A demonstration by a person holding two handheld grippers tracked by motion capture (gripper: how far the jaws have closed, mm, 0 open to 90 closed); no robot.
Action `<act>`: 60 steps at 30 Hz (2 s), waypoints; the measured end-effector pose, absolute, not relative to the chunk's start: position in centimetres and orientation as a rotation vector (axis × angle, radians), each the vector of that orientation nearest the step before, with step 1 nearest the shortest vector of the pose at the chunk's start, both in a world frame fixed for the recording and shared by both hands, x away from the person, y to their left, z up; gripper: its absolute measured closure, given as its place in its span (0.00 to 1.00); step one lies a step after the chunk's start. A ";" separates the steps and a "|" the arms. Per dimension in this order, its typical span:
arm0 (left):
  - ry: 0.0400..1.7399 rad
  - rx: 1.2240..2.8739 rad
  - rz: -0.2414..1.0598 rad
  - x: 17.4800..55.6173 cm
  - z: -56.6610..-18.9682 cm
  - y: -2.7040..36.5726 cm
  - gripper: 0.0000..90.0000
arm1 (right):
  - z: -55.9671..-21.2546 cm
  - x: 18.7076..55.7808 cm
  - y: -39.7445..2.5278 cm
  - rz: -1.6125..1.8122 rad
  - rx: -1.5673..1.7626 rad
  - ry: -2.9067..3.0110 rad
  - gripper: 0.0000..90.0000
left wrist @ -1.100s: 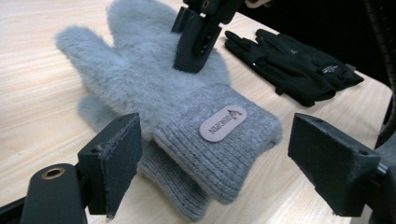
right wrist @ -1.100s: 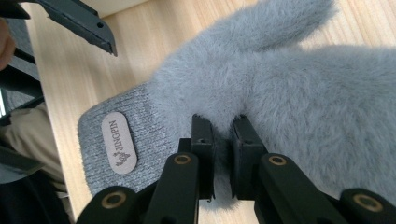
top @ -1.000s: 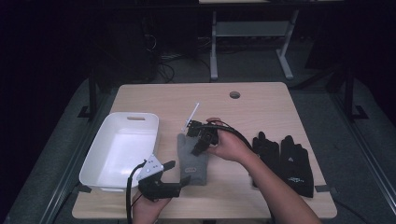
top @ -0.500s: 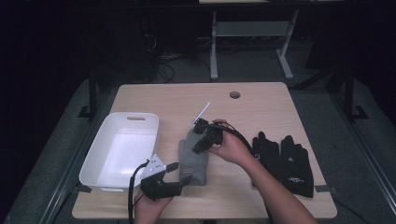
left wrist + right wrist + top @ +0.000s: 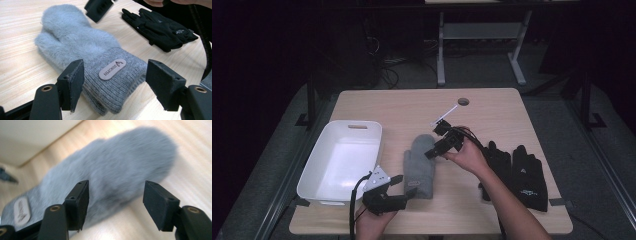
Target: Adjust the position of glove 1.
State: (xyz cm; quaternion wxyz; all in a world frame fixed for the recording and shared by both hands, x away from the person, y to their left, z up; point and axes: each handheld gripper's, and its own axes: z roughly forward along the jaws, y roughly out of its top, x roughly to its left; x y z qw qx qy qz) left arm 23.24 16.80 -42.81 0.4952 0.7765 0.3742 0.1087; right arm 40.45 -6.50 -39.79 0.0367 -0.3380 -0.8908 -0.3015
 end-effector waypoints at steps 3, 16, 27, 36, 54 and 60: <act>0.916 1.885 0.262 23.3 -42.9 16.7 0.30 | -39.9 41.4 -6.9 -0.960 -1.136 -2.667 0.37; 0.909 1.884 0.248 23.3 -42.8 16.8 0.29 | -43.3 44.7 -6.6 -0.928 -1.344 -2.431 0.30; 0.909 1.886 0.239 23.2 -42.8 16.6 0.29 | -44.8 44.8 -5.7 -0.855 -1.377 -2.492 0.36; 0.908 1.892 0.231 23.2 -42.8 16.4 0.28 | -45.1 44.6 -5.2 -0.856 -1.359 -2.470 0.56; 0.975 1.810 0.120 24.0 -42.2 16.7 0.27 | -42.0 43.3 -7.2 -0.954 -1.274 -2.467 0.85; 0.984 1.831 0.116 24.1 -41.9 15.8 0.27 | -40.6 41.8 -9.2 -1.008 -1.258 -2.469 0.85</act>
